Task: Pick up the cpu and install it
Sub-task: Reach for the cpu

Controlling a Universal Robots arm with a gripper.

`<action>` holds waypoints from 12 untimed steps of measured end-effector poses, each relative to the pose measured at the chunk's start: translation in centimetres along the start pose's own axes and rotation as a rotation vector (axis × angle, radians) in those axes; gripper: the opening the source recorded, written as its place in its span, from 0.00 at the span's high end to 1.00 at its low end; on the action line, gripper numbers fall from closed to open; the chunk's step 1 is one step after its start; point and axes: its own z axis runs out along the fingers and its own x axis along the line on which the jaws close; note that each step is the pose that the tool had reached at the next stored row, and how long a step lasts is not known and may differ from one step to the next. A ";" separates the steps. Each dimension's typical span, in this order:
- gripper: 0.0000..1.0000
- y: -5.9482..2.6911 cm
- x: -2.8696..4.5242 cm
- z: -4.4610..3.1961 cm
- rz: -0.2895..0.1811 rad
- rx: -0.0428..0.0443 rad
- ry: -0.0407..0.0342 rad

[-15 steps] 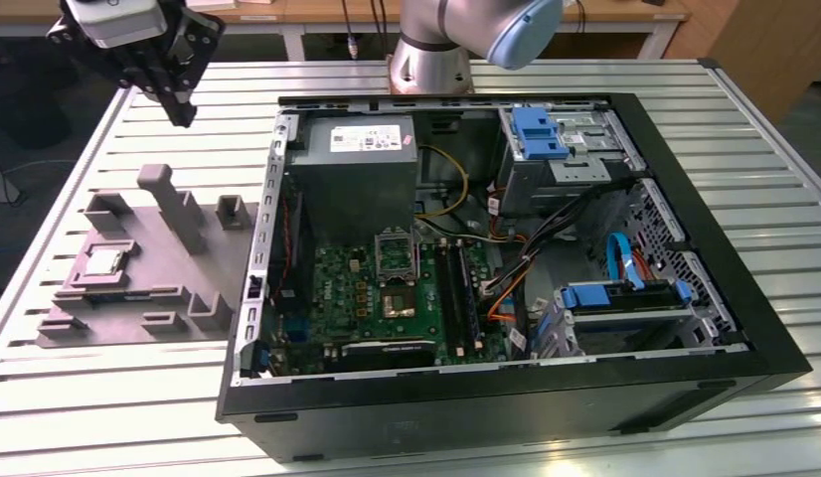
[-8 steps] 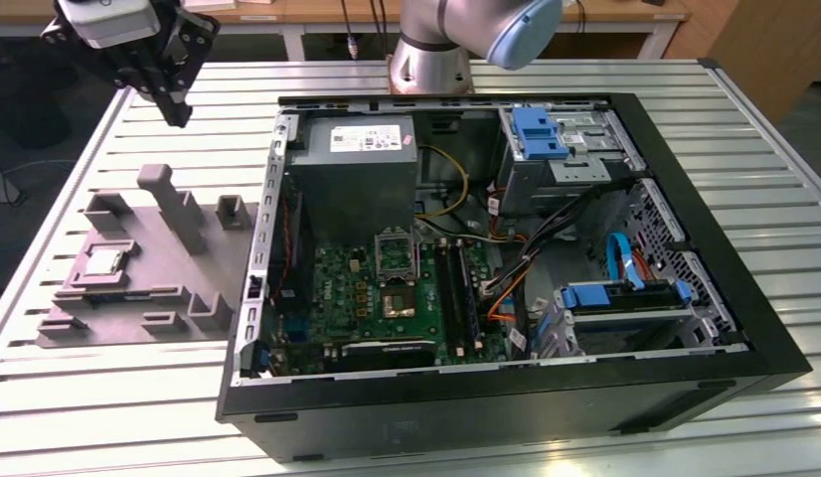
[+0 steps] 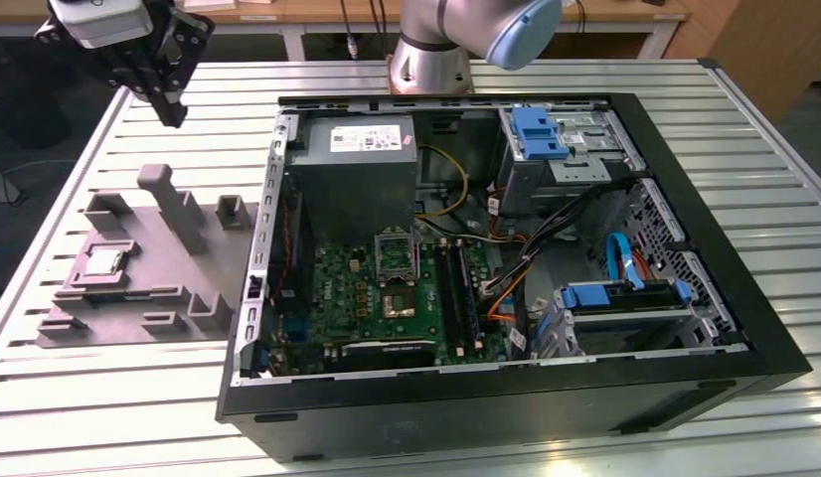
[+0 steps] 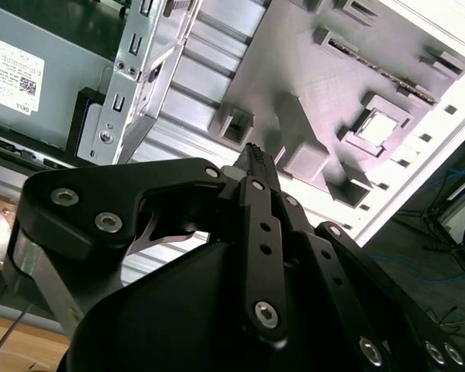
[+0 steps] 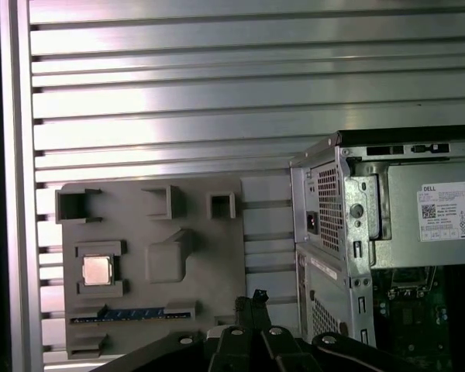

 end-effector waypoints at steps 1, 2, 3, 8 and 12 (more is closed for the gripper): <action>0.89 0.00 0.06 0.00 0.000 0.0000 0.0000; 0.89 -0.01 0.12 0.00 0.000 0.0000 0.0000; 0.89 -0.01 0.18 -0.01 0.000 0.0000 0.0001; 0.89 -0.04 0.48 -0.01 0.000 0.0000 0.0000; 0.89 -0.06 0.77 -0.01 0.000 0.0000 0.0000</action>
